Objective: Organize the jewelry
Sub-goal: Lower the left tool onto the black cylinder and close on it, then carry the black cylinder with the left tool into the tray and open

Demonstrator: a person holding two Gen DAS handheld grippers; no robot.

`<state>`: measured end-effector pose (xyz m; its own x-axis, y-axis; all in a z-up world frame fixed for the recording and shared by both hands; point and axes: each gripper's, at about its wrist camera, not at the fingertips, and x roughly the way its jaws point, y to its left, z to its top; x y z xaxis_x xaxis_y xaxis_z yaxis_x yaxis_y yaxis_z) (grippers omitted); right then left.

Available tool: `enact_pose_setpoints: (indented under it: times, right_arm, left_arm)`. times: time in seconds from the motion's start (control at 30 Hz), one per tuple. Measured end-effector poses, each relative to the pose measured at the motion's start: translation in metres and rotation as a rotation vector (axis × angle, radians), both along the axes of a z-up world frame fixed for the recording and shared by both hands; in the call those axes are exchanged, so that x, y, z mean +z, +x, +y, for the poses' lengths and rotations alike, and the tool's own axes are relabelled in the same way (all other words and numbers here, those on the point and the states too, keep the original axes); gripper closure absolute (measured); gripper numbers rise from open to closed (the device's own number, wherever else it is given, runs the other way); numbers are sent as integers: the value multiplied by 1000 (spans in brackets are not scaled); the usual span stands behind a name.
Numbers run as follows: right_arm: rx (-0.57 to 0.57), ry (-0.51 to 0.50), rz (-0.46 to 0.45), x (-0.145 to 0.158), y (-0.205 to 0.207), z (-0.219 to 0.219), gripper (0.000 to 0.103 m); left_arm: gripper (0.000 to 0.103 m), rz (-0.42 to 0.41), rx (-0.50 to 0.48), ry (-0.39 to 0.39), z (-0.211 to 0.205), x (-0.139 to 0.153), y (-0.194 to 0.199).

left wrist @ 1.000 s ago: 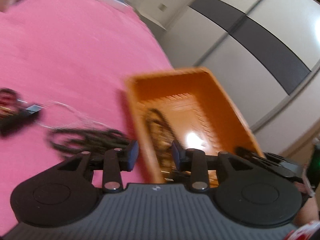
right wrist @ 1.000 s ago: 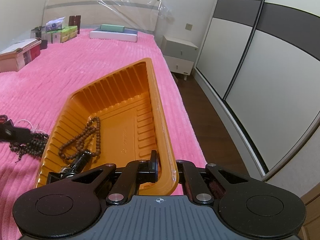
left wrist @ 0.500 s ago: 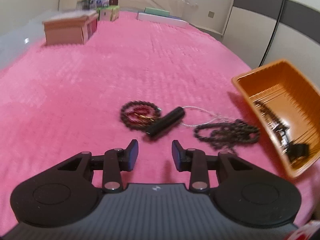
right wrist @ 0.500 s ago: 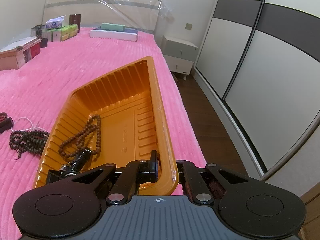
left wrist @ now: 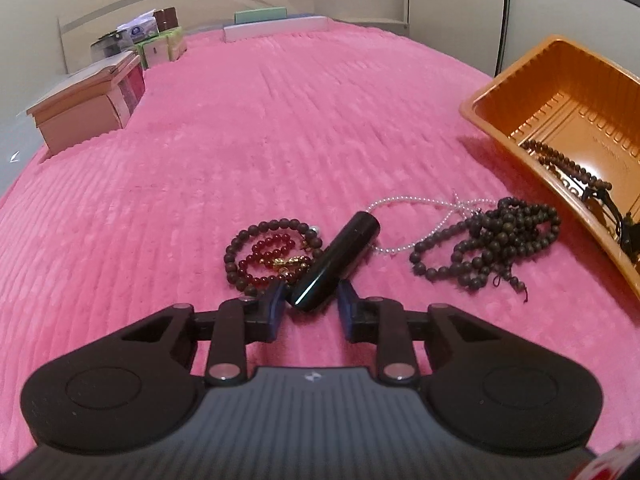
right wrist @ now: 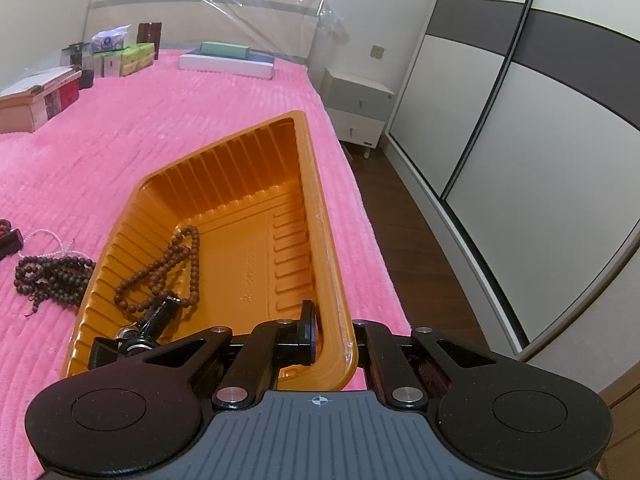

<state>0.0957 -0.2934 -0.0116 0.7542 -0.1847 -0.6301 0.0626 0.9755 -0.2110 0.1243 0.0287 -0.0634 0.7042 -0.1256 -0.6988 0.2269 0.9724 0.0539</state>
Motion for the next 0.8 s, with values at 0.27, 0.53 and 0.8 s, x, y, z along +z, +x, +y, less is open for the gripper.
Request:
enact_pose_setpoints:
  times: [0.27,0.53,0.8]
  right_arm:
    - [1,1,-1,-1,1,-1,98]
    - [-1,8,-2,-1,0,-2,98]
    - [-1,9,-2,-1,-1,-3,98]
  left_arm:
    - [85,80,-43,-114,-3,18,-27]
    - [83,34,-101,-27,-22,8,-16]
    - [86,46,-114,19,-32,0,-7]
